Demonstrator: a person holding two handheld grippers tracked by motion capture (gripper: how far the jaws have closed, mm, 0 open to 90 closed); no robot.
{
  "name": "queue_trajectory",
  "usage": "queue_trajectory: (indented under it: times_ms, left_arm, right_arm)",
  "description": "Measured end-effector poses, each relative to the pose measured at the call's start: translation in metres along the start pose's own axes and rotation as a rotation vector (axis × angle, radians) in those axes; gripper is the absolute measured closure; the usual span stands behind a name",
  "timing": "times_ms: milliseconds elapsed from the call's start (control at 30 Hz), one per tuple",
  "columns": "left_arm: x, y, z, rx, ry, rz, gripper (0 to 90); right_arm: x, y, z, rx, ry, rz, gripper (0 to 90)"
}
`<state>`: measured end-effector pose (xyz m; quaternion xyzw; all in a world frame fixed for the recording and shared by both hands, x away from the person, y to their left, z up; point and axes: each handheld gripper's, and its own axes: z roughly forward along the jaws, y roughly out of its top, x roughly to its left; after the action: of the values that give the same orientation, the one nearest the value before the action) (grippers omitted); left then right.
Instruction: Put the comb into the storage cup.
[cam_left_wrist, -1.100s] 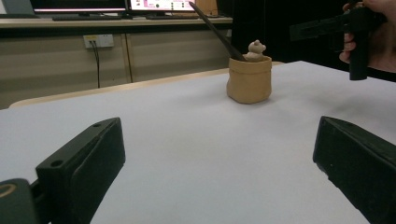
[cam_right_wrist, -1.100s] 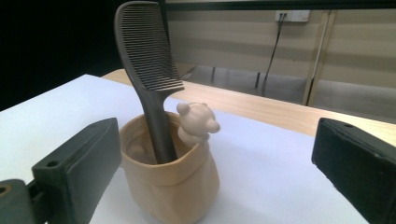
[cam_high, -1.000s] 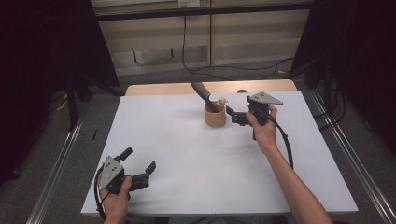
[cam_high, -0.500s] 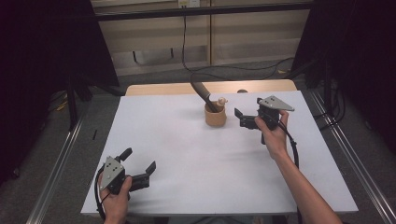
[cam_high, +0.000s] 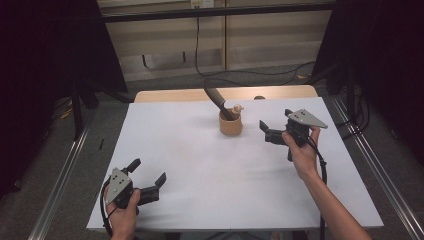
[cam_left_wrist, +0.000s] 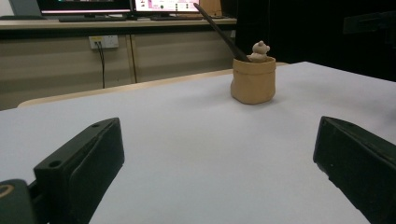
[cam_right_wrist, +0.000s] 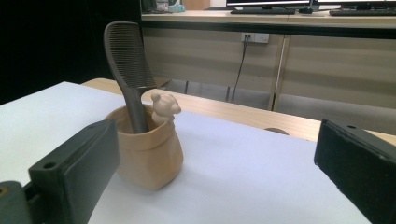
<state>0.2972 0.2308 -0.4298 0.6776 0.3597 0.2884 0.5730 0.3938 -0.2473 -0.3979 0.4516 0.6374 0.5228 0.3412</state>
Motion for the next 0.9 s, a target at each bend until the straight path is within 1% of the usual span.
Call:
queue_trajectory:
  times_ms: [33, 133, 233, 267, 333, 467, 500, 567, 633, 667, 700, 800, 833, 867, 900]
  left_arm:
    - [0.0, 0.0, 0.0, 0.0, 0.0, -0.002, 2.0]
    - [-0.001, 0.0, 0.0, -0.001, -0.001, -0.004, 2.0]
    - [0.0, 0.0, 0.0, 0.0, 0.001, -0.003, 2.0]
    - [0.0, 0.0, -0.001, 0.0, 0.001, -0.002, 2.0]
    - [0.001, 0.0, -0.001, 0.004, 0.0, 0.0, 2.0]
    - [0.001, 0.0, -0.001, 0.005, 0.002, 0.0, 2.0]
    - [0.0, 0.0, 0.0, 0.002, 0.003, -0.005, 2.0]
    - [0.0, -0.001, 0.0, 0.004, 0.005, 0.0, 2.0]
    - [0.0, -0.001, 0.0, 0.007, 0.008, 0.001, 2.0]
    - [0.0, -0.001, 0.0, 0.005, 0.004, -0.008, 2.0]
    - [0.0, -0.001, 0.0, 0.005, 0.004, -0.008, 2.1]
    - [0.0, -0.001, -0.001, 0.003, 0.007, -0.012, 2.2]
    - [0.0, -0.001, 0.0, 0.003, 0.006, -0.013, 2.3]
    - [0.0, -0.001, 0.0, 0.004, 0.006, -0.02, 2.3]
    - [0.0, -0.001, 0.0, 0.004, 0.006, -0.02, 2.2]
  right_arm:
    - [0.0, -0.001, -0.002, -0.002, 0.004, -0.008, 0.0]
    - [-0.002, -0.003, -0.008, -0.017, 0.004, -0.002, 0.0]
    - [-0.002, -0.004, -0.01, -0.011, 0.002, -0.001, 0.0]
    - [-0.002, -0.006, -0.014, -0.01, -0.001, -0.001, 0.0]
    - [-0.002, -0.008, -0.017, -0.015, 0.013, 0.007, 0.0]
    - [-0.001, -0.011, -0.023, -0.011, 0.005, -0.003, 0.0]
    - [-0.001, -0.012, -0.027, -0.013, 0.002, -0.003, 0.0]
    - [-0.001, -0.013, -0.029, -0.007, 0.0, -0.006, 0.0]
    - [-0.002, -0.014, -0.033, -0.013, -0.004, 0.001, 0.0]
    - [-0.002, -0.015, -0.037, -0.013, -0.008, 0.003, 0.0]
    - [-0.003, -0.016, -0.039, -0.016, -0.01, -0.002, 0.0]
    - [-0.003, -0.017, -0.043, -0.02, -0.018, 0.002, 0.0]
    - [-0.004, -0.018, -0.046, -0.025, -0.022, -0.001, 0.0]
    - [-0.004, -0.019, -0.05, -0.038, -0.027, 0.007, 0.1]
    - [-0.004, -0.019, -0.05, -0.038, -0.027, 0.007, 0.1]
